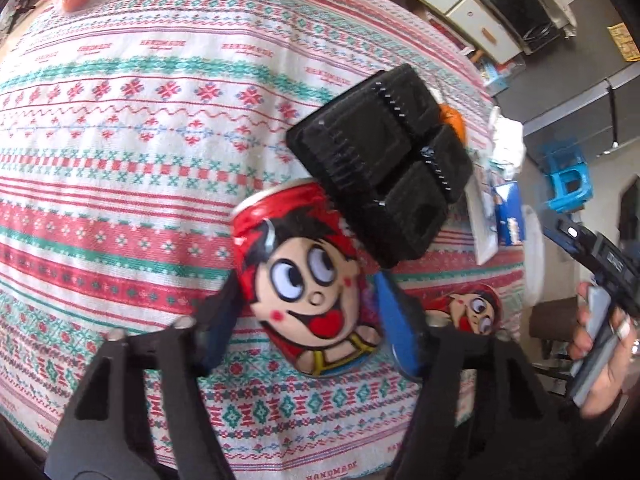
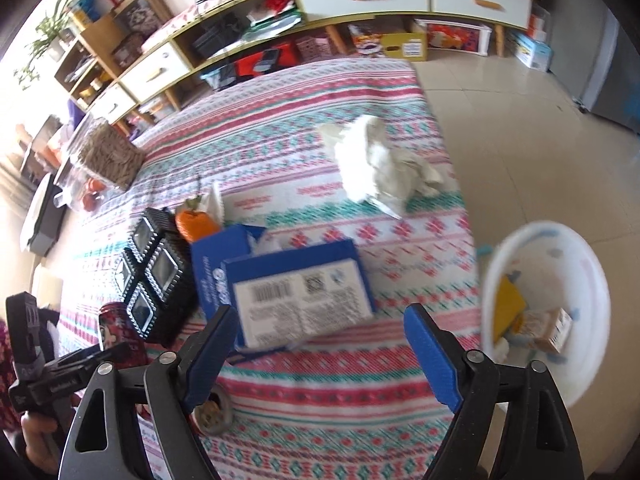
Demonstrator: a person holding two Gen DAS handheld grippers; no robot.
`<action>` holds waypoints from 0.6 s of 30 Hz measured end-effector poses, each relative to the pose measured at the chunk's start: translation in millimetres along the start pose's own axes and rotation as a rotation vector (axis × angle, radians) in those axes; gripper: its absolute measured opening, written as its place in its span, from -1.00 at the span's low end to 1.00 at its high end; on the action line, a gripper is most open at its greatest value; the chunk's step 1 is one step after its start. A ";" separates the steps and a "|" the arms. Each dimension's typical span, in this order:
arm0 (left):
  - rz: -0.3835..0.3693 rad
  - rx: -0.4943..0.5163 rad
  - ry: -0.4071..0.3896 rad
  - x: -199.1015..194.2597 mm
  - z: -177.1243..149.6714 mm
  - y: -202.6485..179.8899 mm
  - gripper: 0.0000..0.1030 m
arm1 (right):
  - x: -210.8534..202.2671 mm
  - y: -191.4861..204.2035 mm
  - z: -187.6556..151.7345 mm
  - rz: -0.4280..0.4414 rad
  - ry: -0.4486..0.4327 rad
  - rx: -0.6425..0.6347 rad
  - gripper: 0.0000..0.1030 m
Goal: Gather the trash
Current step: 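Grasp the red cartoon can with the left tool while the right tool grasps the blue box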
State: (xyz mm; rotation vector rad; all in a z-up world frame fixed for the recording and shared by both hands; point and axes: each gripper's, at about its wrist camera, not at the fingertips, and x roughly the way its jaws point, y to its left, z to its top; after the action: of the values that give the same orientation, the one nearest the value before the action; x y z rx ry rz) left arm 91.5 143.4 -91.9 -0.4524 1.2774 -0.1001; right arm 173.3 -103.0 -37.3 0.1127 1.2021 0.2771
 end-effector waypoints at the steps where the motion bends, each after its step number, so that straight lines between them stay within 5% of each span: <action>1: -0.008 0.000 0.004 -0.6 -0.4 0.8 0.02 | 4.1 1.8 2.7 0.008 0.013 -0.018 0.84; 11: -0.007 0.052 -0.022 -8.8 -0.3 -5.0 -0.25 | 39.5 4.9 10.3 0.036 0.096 -0.061 0.85; 13: -0.001 0.055 -0.028 -9.9 0.1 -4.8 -0.25 | 43.9 3.5 11.4 0.036 0.102 -0.059 1.00; 18: 0.010 0.062 -0.019 -8.5 0.8 -1.8 -0.25 | 60.7 2.3 11.6 0.048 0.138 -0.037 1.00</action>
State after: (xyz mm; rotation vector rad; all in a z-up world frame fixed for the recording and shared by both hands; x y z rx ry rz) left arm 89.9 144.7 -83.4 -0.3927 1.2542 -0.1260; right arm 203.9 -83.6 -87.5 0.0918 1.3318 0.3536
